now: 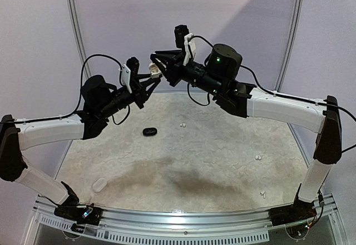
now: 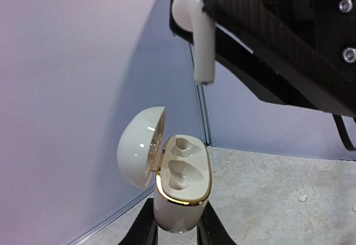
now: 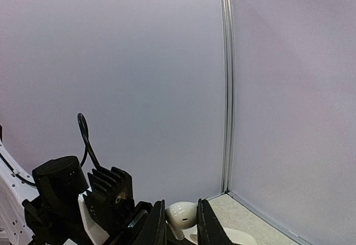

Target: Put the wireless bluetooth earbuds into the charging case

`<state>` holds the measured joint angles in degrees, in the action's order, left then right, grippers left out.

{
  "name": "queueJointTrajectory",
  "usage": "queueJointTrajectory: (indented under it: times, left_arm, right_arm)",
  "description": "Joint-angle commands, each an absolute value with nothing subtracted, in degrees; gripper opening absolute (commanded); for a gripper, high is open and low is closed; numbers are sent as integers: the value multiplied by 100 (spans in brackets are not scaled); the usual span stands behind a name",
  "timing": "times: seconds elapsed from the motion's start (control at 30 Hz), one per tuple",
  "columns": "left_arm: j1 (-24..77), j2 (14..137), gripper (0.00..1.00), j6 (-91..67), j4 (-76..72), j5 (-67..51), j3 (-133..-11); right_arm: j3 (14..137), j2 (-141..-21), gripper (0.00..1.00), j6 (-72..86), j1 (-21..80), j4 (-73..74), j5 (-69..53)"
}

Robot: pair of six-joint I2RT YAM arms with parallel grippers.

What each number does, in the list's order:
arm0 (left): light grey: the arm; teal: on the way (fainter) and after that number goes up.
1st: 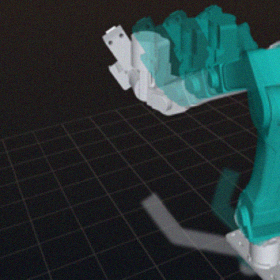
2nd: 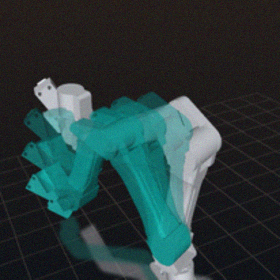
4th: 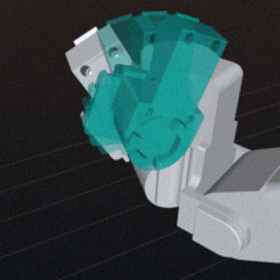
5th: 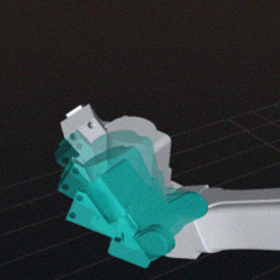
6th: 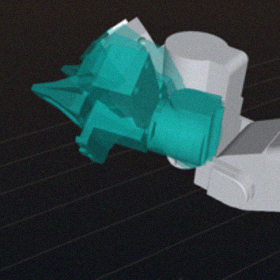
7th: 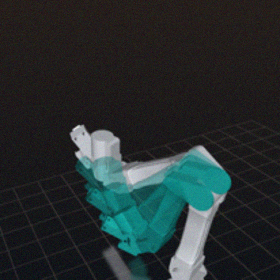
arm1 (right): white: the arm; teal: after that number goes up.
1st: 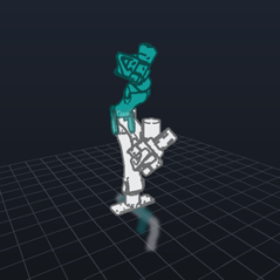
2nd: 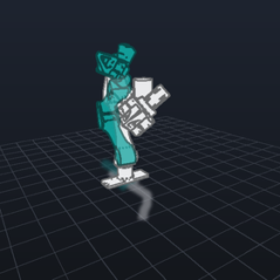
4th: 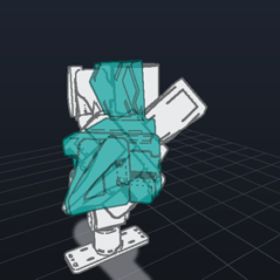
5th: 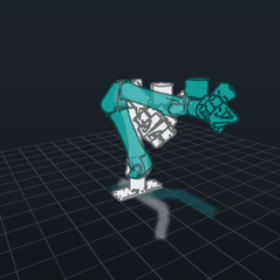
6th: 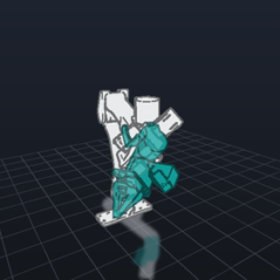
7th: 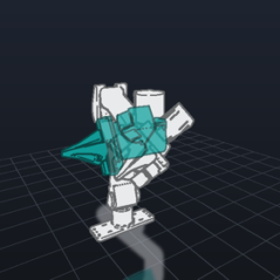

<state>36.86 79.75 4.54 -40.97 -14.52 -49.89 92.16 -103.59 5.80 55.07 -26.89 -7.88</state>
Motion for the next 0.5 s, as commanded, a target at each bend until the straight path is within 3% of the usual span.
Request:
queueJointTrajectory:
  times: [0.0, 0.47]
  left_arm:
    - [3735, 7986, 0, 450, -4259, -1408, -5124]
    - [3727, 7990, 0, 405, -4232, -1395, -5168]
  right_arm:
    - [9073, -10535, 0, 480, 5559, -2921, -715]
    - [8897, -10697, 0, 319, 5558, -2777, -525]
